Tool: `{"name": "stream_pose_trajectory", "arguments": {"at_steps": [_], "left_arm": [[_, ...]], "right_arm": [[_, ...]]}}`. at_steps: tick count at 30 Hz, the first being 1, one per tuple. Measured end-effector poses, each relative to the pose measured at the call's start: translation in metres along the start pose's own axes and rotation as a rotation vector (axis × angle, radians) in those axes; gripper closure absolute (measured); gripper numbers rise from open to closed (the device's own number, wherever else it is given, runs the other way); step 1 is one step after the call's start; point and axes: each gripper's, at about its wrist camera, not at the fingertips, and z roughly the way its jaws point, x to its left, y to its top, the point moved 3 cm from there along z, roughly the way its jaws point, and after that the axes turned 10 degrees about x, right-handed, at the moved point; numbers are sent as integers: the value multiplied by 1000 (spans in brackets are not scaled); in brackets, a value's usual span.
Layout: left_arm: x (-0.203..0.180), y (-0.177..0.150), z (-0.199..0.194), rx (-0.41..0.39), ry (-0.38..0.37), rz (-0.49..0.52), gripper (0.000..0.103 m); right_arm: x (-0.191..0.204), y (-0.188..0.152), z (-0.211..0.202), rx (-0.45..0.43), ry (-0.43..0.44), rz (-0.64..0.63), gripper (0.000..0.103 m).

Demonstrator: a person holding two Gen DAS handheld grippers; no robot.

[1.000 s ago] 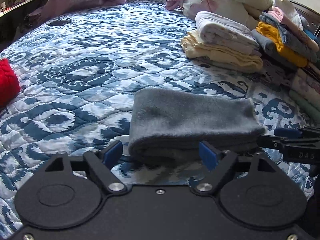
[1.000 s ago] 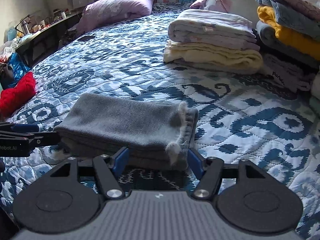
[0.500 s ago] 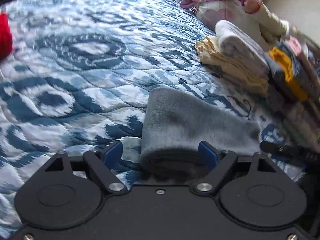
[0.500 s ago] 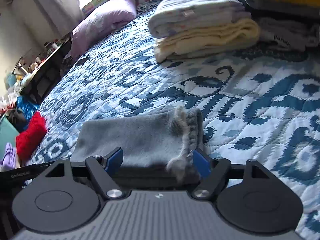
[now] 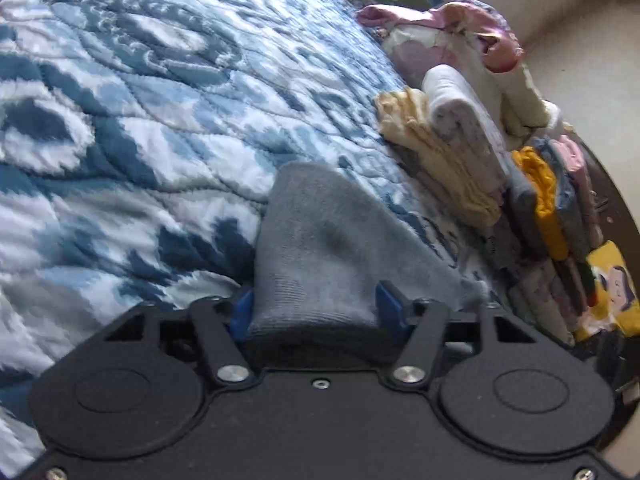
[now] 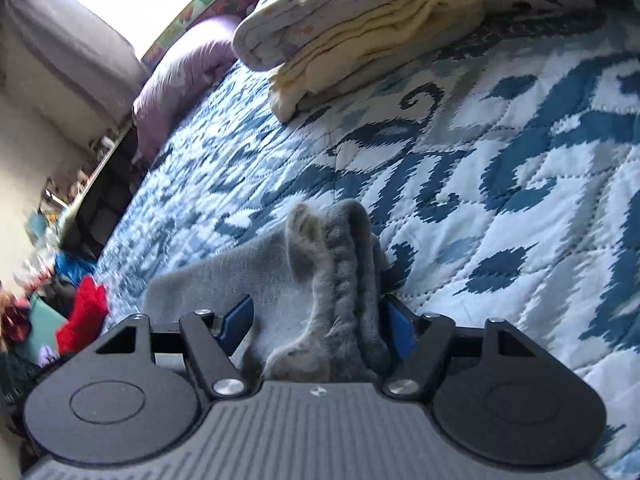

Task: Fold clothes
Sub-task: 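Grasp the folded grey bundle with both tools and lift it, then carry the grey bundle with both tools and place it on the clothes stack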

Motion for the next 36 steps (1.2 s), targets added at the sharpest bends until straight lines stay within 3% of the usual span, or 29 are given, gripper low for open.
{"name": "stream_pose_trajectory", "arguments": {"at_steps": [1,3,6,10,16,23,30,36], "left_arm": [[-2,-1,0,-7,13,-1,49],[0,-2,-5,-10,10,-31,59],[-1,-6,-23,-27,-8,-56,68],[-4,-18,-64,-65,-1,-49,70],[24,-31,-150,-177,-21,-130,70],[93,-52,-273,-390,-12,-270,71],[176,-69,-399,-632,59,-398,71],[236,-62,-478,-796,104,-465,71]], "right_arm": [[0,0,0,-2,-3,0,34],[6,-2,-1,-3,-32,-31,46],[9,-5,-9,0,12,-18,56],[31,-14,-27,-7,63,-53,57],[95,-27,-33,28,158,-146,57],[219,-51,14,150,276,-288,57],[386,-96,78,286,408,-465,57],[519,-134,128,364,519,-581,57]]}}
